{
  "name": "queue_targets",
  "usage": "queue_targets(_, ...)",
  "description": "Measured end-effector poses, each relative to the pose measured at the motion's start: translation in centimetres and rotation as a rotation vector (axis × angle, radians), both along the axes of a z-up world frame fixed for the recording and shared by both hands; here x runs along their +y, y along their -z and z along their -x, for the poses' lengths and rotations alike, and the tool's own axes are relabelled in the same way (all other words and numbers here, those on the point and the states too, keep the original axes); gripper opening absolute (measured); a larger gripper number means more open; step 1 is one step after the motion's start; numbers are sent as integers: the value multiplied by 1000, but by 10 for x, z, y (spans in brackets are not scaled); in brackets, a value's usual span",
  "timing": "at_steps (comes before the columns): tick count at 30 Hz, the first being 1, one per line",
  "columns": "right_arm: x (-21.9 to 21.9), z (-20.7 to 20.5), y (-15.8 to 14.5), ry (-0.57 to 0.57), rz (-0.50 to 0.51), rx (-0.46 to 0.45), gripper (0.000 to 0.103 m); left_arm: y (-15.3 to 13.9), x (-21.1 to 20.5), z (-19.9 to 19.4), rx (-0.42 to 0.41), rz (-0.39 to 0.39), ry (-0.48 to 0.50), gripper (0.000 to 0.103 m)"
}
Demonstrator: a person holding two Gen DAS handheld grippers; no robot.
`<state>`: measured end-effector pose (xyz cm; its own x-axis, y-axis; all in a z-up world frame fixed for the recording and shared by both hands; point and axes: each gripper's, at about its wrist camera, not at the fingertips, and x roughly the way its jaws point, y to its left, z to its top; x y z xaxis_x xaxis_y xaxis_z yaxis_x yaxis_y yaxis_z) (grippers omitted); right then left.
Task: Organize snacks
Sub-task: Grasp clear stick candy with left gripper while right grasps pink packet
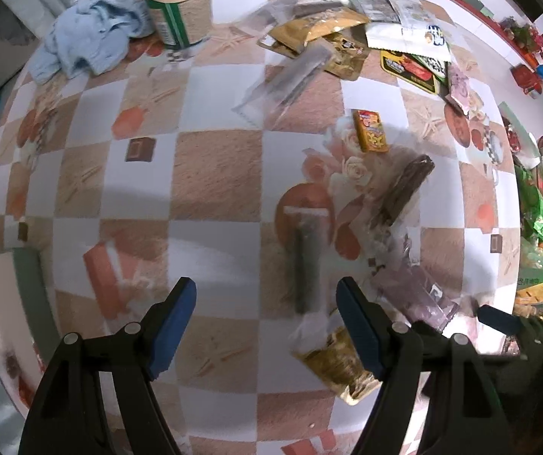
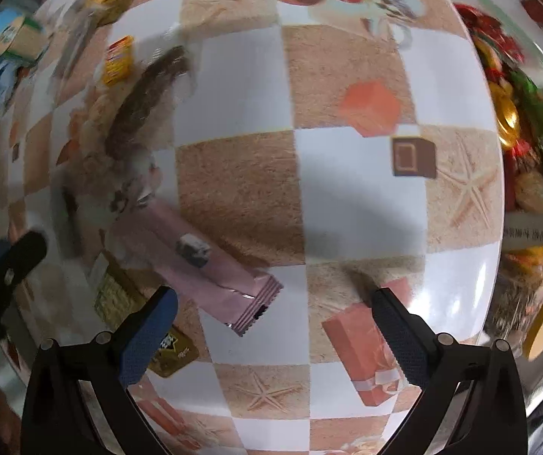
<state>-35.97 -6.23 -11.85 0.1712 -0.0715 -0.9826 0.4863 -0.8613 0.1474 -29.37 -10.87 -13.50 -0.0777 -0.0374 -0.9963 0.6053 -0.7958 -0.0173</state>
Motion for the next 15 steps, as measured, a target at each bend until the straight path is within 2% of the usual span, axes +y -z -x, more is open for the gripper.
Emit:
queue_targets(6, -32, -12, -9, -175, -20, 82, 103, 26, 0, 23, -26, 13, 5, 79)
queue_targets(12, -66, -20, -6, -293, -35, 108, 103, 52, -6, 43, -40, 2, -10, 79)
queue_targets(15, -75, -24, -8, -350, -24, 119, 103, 57, -11, 33, -36, 2, -8, 81)
